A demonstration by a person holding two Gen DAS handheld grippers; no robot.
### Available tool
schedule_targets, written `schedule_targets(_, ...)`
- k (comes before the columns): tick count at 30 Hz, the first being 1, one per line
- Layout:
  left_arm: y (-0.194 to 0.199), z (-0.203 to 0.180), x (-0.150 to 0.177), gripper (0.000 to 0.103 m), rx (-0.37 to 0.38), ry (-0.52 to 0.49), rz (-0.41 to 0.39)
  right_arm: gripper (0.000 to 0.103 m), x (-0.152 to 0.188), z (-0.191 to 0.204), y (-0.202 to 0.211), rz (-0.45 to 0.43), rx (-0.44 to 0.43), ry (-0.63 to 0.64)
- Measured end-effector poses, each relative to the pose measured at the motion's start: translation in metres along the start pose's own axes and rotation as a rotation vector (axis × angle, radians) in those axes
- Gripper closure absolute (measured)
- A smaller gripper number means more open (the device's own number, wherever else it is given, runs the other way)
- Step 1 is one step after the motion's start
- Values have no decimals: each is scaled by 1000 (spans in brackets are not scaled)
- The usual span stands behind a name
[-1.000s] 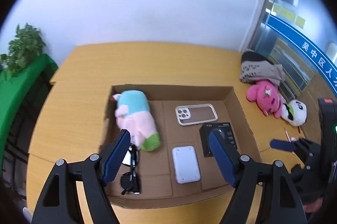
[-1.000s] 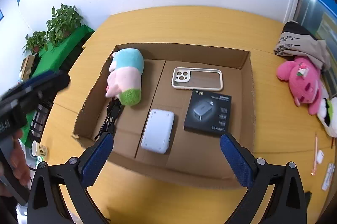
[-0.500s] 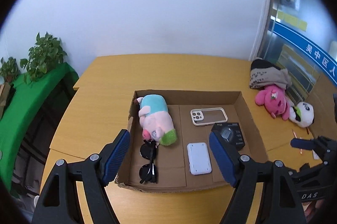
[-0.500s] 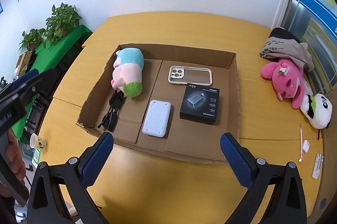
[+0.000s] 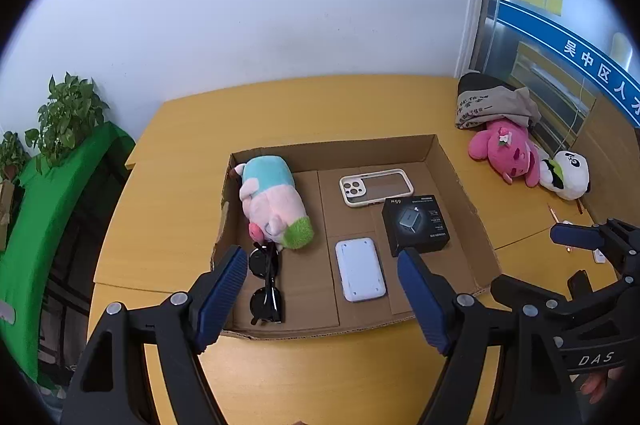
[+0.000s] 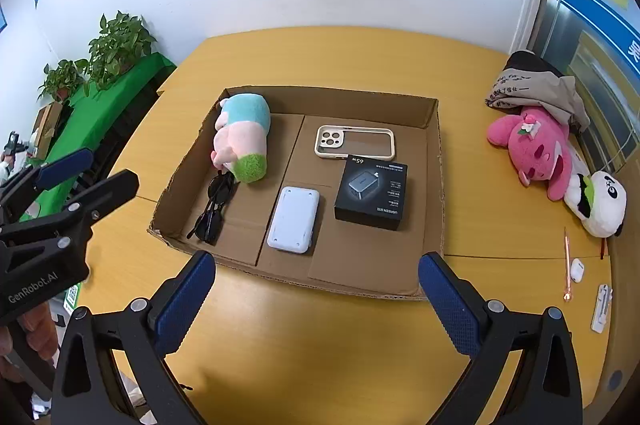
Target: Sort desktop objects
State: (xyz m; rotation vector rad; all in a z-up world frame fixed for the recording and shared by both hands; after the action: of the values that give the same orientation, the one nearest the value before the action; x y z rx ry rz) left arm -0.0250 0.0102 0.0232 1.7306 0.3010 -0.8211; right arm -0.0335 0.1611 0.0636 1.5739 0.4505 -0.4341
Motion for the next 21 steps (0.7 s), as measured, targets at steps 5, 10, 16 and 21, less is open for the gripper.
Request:
schedule_targets(5, 3, 2, 1, 24, 29, 29, -15, 0, 0, 1, 1, -5, 3, 8)
schedule_targets(10, 1, 1, 1, 24, 20, 21, -10, 0, 1, 0, 0, 1, 0, 9)
schedule_targets(16, 2, -1, -1, 24, 11, 2, -19, 0, -1, 0, 0, -2, -1, 10)
schedule_targets(21, 1, -3, -4, 24, 5, -11, -23, 0, -2, -1, 0, -3, -2, 7)
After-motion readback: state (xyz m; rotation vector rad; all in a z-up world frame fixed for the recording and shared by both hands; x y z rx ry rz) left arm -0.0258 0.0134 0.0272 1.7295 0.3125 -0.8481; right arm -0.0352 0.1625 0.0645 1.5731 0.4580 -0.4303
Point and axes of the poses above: each gripper's, at about its wrist camera, not at the fingertips, and y roughly against the way its jaws point, z to its left, x to its underside, the point moved 1 cm from there along -y, roughly the way its jaws point, and after that the axes turned 10 degrees about x, right-handed, at the moved point
